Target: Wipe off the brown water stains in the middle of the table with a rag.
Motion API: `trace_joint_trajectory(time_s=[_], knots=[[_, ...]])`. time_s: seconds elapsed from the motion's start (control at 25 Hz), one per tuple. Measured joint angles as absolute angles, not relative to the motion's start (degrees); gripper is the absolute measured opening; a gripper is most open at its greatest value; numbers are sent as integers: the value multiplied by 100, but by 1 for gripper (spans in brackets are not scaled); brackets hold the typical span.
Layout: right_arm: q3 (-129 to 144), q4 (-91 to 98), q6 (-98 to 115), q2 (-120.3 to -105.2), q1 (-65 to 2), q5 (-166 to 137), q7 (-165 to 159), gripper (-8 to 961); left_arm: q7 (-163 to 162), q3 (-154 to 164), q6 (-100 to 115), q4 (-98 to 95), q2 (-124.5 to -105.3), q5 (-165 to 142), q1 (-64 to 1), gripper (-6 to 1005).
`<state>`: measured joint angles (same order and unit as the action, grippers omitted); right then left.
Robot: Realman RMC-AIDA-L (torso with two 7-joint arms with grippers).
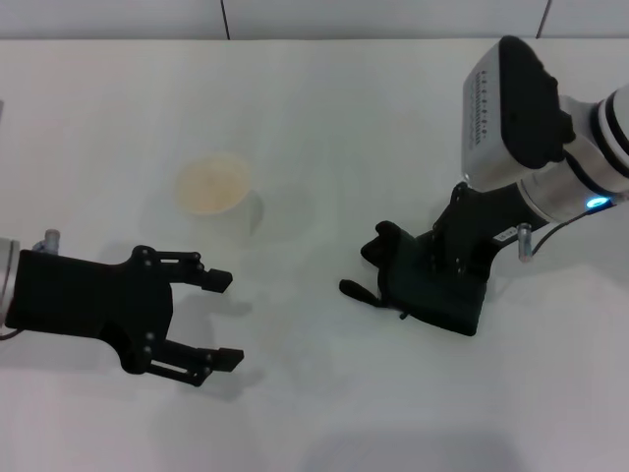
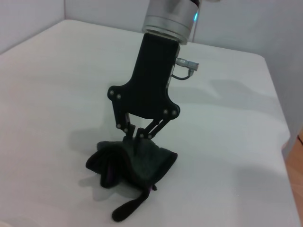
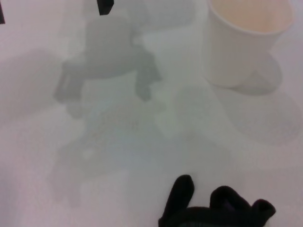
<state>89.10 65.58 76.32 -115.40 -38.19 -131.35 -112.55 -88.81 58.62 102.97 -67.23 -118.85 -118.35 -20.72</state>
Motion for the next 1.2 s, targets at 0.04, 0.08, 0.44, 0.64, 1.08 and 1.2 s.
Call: trace_joint_trajectory(time_s=[0.04, 0.08, 0.44, 0.64, 1.08, 1.2], knots=[[8855, 6540, 7629, -11541, -3798, -13116, -11213, 65, -8876, 5862, 10285, -6721, -11886, -11832, -2071, 879], [8789, 6533, 7633, -11543, -3772, -13100, -11181, 78, -8854, 5861, 10276, -6720, -11887, -11812, -2069, 879], [7569, 6449, 8492, -11531, -3505, -12436, -10395, 197, -8495, 5422, 10332, -6418, -11861, -11706, -2053, 879], [6885, 6368, 9021, -11522, -3307, -12251, -9828, 368, -8367, 5390, 10395, -6401, -11850, -11702, -2022, 879], [6249, 5748, 9075, -11502, -3184, -11963, -9198, 583, -7897, 4850, 10837, -6408, -11780, -11427, -1852, 879], [6259, 5717, 9072, -11523, -3198, -11929, -9181, 585, -7854, 4847, 10844, -6420, -11771, -11372, -1794, 879]])
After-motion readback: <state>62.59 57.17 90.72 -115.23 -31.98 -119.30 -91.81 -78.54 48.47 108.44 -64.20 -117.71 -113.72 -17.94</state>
